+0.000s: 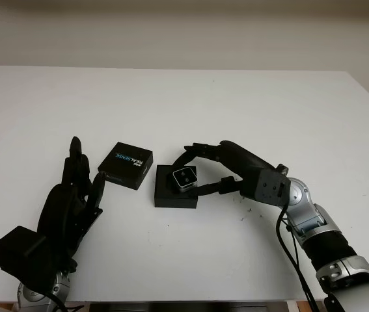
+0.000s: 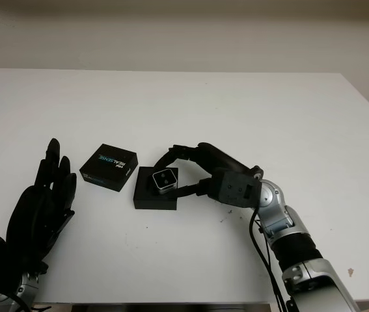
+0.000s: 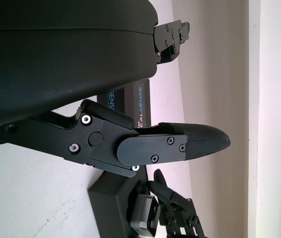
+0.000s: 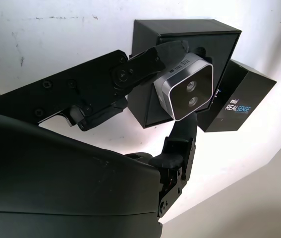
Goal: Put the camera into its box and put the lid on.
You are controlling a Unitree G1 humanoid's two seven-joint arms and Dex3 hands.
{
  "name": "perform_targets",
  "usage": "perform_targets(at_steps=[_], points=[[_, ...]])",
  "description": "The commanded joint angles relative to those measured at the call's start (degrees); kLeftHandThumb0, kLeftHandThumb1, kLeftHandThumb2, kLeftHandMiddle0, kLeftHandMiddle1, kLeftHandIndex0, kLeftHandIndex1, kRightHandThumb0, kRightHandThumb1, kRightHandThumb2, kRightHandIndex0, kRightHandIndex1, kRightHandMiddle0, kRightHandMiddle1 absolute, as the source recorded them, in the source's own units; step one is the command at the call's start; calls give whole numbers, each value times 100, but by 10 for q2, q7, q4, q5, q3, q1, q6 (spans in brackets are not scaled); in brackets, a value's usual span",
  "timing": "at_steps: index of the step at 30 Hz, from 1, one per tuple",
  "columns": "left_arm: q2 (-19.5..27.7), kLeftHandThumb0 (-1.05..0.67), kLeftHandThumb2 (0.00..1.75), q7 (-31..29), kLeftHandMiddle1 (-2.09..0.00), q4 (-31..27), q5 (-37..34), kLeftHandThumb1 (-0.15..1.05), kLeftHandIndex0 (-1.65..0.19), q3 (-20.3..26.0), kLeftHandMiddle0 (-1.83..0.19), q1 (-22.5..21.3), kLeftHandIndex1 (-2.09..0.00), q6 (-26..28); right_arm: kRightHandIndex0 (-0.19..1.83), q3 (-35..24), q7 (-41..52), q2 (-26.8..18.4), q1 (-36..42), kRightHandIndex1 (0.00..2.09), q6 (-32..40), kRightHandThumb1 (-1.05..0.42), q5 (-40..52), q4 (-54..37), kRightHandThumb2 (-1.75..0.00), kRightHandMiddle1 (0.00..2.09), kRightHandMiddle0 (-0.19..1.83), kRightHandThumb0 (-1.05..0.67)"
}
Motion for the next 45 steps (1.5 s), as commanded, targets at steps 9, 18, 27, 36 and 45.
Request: perform_targets(at_steps=[9, 18, 27, 36, 45], points=[[-1, -78, 45, 4, 0, -7, 0, 105, 19, -1, 19, 2, 0, 4, 43, 2, -39, 6, 14, 12, -20, -90, -12, 5, -6, 128, 51, -39], [3, -77, 46, -1, 0, -5, 0, 105, 19, 0, 19, 2, 0, 3, 46, -6, -40, 23, 28, 13, -11, -93, 16, 8, -6, 138, 48, -41], [2, -77, 45, -2, 0, 2, 1, 105, 19, -1, 19, -2, 0, -1, 46, -12, -49, 41, 36, 14, -1, -92, 30, 16, -5, 141, 44, -40], [4, -77, 45, -4, 0, 0, -1, 105, 19, 1, 19, -3, 0, 3, 42, -36, -71, 92, 61, 13, 73, -93, 73, -11, -6, 144, 40, -42], [3, -77, 46, -6, 0, 4, -1, 105, 19, 1, 19, -6, 0, 0, 36, -60, -69, 132, 85, 10, 171, -95, 129, -72, -6, 159, 30, -41]])
